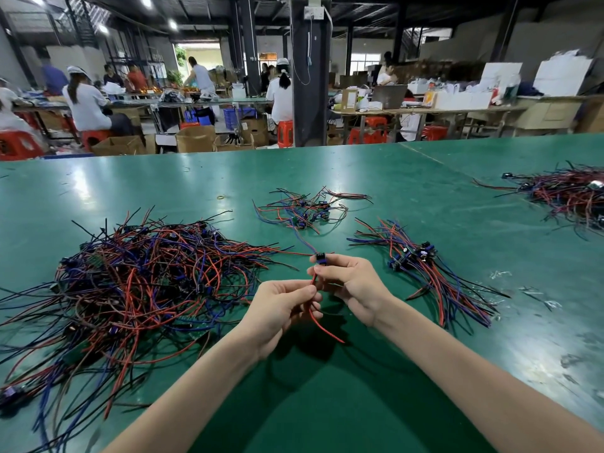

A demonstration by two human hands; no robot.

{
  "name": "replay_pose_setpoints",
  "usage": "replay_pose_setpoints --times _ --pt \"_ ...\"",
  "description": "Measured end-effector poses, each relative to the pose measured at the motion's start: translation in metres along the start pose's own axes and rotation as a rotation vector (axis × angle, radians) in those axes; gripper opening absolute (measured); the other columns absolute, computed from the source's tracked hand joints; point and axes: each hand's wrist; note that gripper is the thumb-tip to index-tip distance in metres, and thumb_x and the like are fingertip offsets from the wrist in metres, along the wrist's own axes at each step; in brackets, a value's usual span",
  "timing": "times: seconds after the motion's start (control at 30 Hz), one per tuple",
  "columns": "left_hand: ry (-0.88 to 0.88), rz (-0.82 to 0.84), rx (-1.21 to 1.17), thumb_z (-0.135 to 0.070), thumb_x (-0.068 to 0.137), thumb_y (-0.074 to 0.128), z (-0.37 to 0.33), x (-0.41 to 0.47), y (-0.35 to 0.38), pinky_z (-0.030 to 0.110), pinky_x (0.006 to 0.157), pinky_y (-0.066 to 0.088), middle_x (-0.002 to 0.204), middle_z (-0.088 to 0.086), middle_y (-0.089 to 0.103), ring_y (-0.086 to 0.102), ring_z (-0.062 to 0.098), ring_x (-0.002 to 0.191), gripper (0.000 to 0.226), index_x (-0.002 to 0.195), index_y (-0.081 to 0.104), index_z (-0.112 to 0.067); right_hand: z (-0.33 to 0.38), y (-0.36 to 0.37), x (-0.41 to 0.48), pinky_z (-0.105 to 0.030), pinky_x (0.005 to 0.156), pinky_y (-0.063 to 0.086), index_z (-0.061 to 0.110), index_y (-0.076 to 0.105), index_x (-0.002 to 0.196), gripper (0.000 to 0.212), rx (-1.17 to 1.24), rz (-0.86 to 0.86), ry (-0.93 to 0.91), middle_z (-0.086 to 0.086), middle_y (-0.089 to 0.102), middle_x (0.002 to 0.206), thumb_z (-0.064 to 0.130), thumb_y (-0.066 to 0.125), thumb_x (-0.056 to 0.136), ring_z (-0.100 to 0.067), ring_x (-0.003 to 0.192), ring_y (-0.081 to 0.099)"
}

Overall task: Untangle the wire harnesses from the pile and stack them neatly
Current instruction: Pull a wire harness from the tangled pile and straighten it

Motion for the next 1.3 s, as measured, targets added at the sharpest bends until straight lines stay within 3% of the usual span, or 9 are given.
replay_pose_setpoints --times 0.43,0.57,0.8,1.03,1.3 --pt "-0.075 0.187 0.121 0.005 0.091 0.051 0.005 -0.004 0.007 0.023 0.053 0.054 0.064 0.007 0.061 0.056 0.008 0.048 0.017 0.1 0.065 0.005 0.013 -0.025 0.014 -0.021 0.054 0.055 0.001 0.065 0.085 0.014 0.044 -0.172 -0.01 -0.005 0.069 0.062 -0.011 0.057 0.084 -0.01 0.053 0.062" --pt "-0.085 0.194 0.127 0.011 0.091 0.047 0.006 -0.007 0.01 0.024 0.054 0.055 0.068 0.008 0.059 0.055 0.008 0.049 0.024 0.107 0.063 0.004 0.012 -0.029 0.016 -0.023 0.055 0.056 -0.002 0.065 0.085 0.013 0.065 -0.198 -0.015 -0.007 0.069 0.062 -0.012 0.057 0.084 -0.013 0.052 0.064" --pt "-0.083 0.199 0.146 0.005 0.095 0.044 0.005 -0.008 0.012 0.021 0.042 0.044 0.056 0.002 0.056 0.049 0.009 0.044 0.022 0.105 0.063 -0.001 0.009 -0.028 0.02 -0.022 0.052 0.054 -0.002 0.065 0.083 0.014 0.076 -0.197 -0.025 -0.007 0.068 0.06 -0.013 0.056 0.084 -0.013 0.052 0.064" --pt "-0.094 0.195 0.114 0.014 0.093 0.037 0.006 -0.011 0.015 0.029 0.052 0.056 0.054 0.005 0.05 0.052 0.011 0.046 0.028 0.111 0.055 0.003 0.006 -0.031 0.021 -0.022 0.052 0.054 -0.003 0.064 0.085 0.012 0.077 -0.208 -0.018 -0.008 0.067 0.063 -0.012 0.056 0.085 -0.013 0.052 0.063" --pt "-0.133 0.192 0.165 0.01 0.094 0.035 0.006 -0.011 0.017 0.033 0.052 0.057 0.059 0.007 0.038 0.038 0.011 0.042 0.03 0.117 0.053 0.004 0.006 -0.03 0.02 -0.022 0.055 0.056 -0.005 0.063 0.086 0.012 0.098 -0.209 -0.036 -0.013 0.063 0.069 -0.013 0.053 0.087 -0.018 0.061 0.06"
Point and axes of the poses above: each hand's wrist, its own x-axis towards the middle knuckle, its own y-axis out of the palm, z = x × y
